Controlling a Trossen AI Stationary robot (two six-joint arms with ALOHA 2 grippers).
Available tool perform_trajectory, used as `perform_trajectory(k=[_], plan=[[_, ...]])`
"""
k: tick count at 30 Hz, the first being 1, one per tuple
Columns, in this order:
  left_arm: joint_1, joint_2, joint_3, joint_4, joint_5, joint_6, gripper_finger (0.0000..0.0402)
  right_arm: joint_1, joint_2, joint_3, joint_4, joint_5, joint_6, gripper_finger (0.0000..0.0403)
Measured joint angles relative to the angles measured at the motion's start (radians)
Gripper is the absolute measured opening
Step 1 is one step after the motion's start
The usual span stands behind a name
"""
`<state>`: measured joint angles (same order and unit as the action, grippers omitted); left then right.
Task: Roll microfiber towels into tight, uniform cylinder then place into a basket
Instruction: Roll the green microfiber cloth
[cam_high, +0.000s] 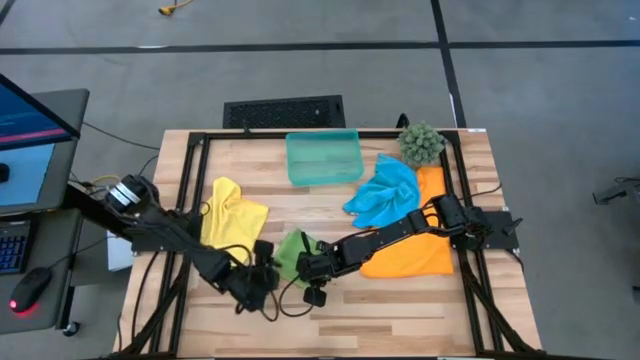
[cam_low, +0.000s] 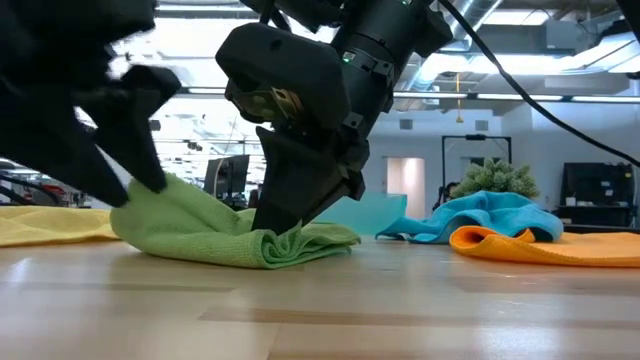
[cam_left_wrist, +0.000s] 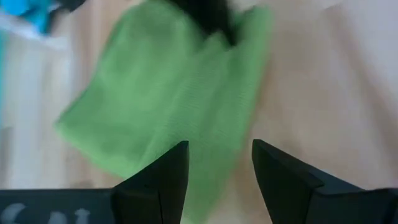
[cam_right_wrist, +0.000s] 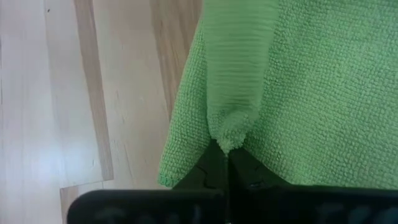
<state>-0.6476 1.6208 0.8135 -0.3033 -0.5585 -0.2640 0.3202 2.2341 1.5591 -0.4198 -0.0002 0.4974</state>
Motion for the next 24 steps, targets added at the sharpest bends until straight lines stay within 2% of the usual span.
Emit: perform_trajectory(k=[3,9,15,24], plan=[[0.035,0.003,0.000,0.004,-0.023,0.001,0.0169,0.000,0.000,0.000,0.000,0.000,0.000,0.0009],[0.102,0.009,0.000,0.013,0.139,0.011,0.0169,0.003,0.000,0.000,0.000,-0.001,-0.005,0.0019],[0.146,0.039,0.000,0.016,0.212,0.037,0.0169,0.013,0.000,0.000,0.000,0.009,-0.031,0.0012],[0.198,0.062,0.002,0.019,0.349,0.033,0.0169,0.018,0.000,-0.001,0.001,0.007,-0.038,0.0029]])
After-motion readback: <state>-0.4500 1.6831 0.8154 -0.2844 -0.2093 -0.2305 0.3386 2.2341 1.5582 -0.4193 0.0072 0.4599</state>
